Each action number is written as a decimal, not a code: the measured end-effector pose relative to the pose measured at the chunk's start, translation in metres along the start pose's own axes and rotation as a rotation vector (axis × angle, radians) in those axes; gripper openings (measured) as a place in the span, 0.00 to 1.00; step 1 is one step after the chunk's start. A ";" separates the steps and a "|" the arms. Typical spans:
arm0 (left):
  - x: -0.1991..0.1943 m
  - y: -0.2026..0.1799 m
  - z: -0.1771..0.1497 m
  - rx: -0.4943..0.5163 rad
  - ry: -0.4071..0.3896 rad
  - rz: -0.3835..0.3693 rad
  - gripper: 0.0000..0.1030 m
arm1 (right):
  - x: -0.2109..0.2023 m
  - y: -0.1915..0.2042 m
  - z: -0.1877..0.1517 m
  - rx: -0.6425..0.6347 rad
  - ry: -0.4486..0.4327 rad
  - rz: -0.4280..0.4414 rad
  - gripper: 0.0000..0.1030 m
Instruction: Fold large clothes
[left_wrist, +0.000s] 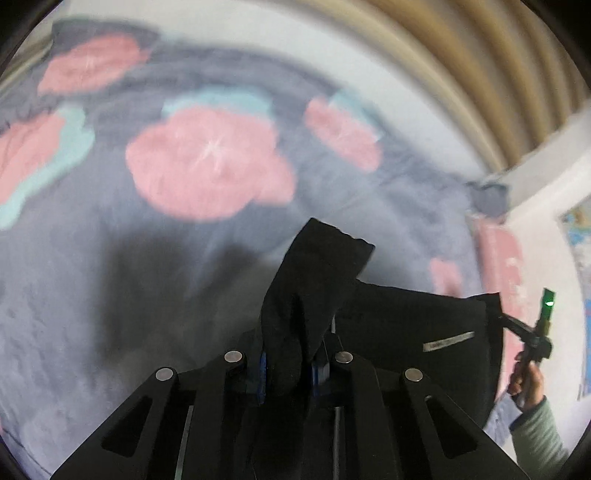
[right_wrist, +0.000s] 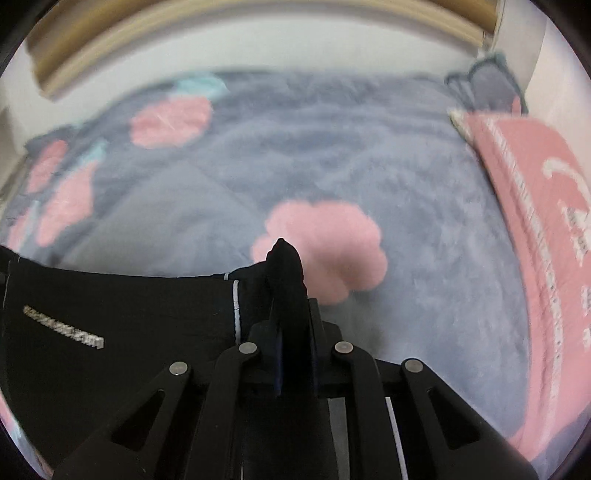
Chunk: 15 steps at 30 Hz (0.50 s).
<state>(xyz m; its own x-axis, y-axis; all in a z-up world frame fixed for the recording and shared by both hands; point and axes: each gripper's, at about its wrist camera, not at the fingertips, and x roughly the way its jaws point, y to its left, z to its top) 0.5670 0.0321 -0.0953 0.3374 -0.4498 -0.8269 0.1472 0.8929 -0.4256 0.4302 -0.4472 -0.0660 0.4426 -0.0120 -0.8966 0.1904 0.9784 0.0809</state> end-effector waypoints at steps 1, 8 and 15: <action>0.015 0.006 -0.001 -0.012 0.035 0.023 0.16 | 0.016 0.000 -0.003 0.006 0.040 -0.003 0.13; 0.064 0.058 -0.035 -0.167 0.119 0.020 0.62 | 0.085 -0.007 -0.035 0.090 0.228 0.053 0.24; -0.020 0.046 -0.027 -0.101 0.018 -0.021 0.62 | 0.006 -0.019 -0.037 0.110 0.151 0.102 0.46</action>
<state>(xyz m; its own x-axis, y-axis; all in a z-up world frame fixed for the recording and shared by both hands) 0.5424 0.0811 -0.1082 0.3184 -0.4696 -0.8234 0.0596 0.8768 -0.4771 0.3973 -0.4579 -0.0888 0.3293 0.1250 -0.9359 0.2494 0.9445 0.2139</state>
